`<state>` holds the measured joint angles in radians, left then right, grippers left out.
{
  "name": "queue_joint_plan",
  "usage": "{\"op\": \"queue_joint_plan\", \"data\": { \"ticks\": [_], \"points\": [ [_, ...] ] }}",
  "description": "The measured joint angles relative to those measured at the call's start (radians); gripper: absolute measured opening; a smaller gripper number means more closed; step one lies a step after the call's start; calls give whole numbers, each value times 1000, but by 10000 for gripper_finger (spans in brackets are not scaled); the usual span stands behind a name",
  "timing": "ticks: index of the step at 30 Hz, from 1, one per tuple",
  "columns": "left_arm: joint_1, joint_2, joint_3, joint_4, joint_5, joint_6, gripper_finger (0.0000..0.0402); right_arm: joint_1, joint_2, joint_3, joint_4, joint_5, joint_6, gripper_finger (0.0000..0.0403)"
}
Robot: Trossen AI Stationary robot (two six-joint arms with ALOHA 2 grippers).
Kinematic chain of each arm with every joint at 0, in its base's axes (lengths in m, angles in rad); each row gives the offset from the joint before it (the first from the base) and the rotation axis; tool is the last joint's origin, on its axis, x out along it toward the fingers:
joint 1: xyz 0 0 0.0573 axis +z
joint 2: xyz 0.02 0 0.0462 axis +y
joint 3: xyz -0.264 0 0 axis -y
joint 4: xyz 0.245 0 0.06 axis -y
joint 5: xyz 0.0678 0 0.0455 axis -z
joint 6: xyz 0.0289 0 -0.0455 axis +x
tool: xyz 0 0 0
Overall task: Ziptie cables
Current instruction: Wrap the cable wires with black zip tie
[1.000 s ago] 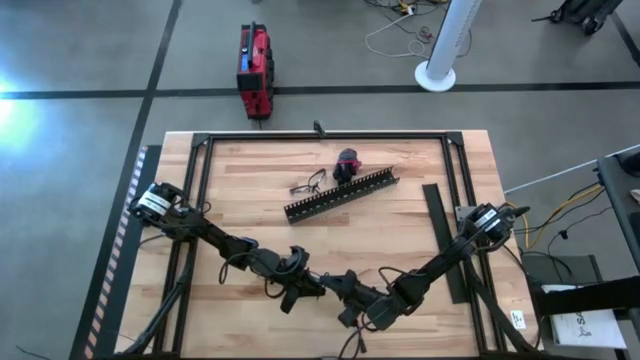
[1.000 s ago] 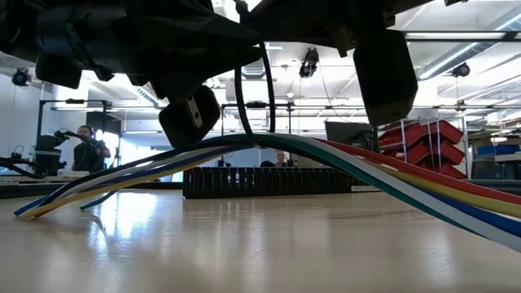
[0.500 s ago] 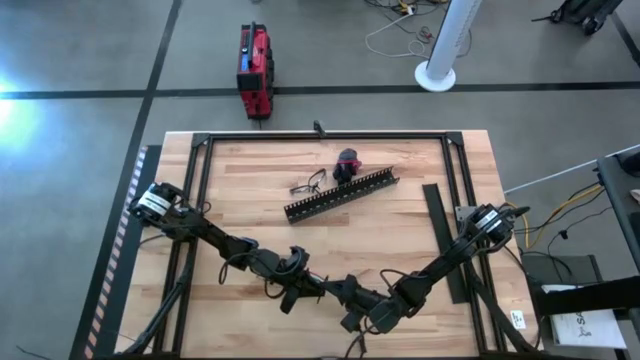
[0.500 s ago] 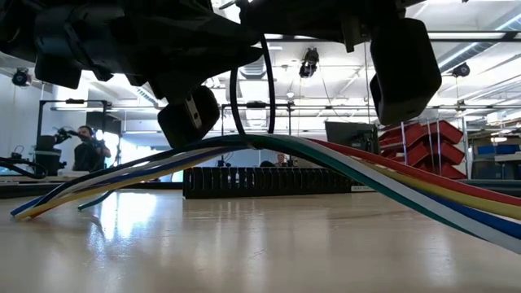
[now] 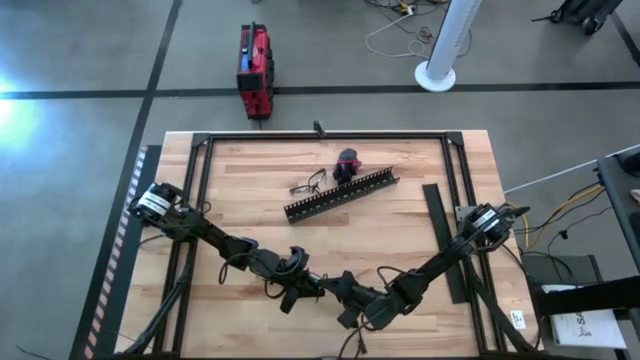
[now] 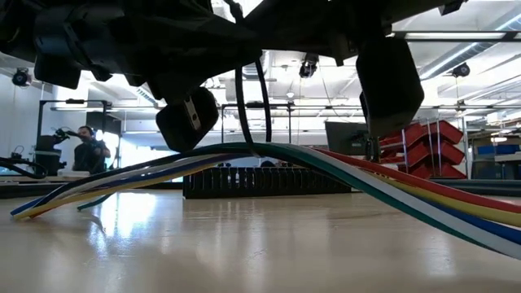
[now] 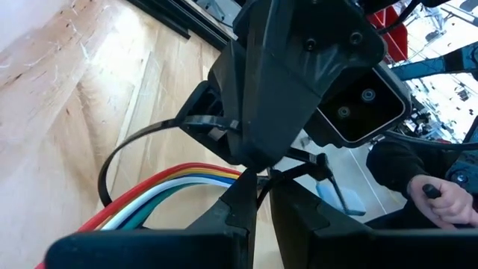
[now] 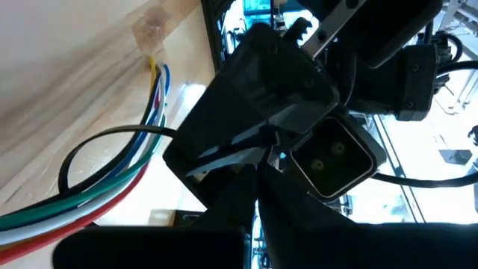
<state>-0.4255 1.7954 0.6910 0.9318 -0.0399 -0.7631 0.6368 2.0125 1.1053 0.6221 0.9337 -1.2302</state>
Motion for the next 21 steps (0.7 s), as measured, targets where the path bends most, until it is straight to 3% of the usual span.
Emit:
{"op": "queue_joint_plan", "data": {
  "ticks": [21],
  "points": [
    [-12,0,0,2,-2,98,20,2,1,0,-13,8,43,0]
  ]
}}
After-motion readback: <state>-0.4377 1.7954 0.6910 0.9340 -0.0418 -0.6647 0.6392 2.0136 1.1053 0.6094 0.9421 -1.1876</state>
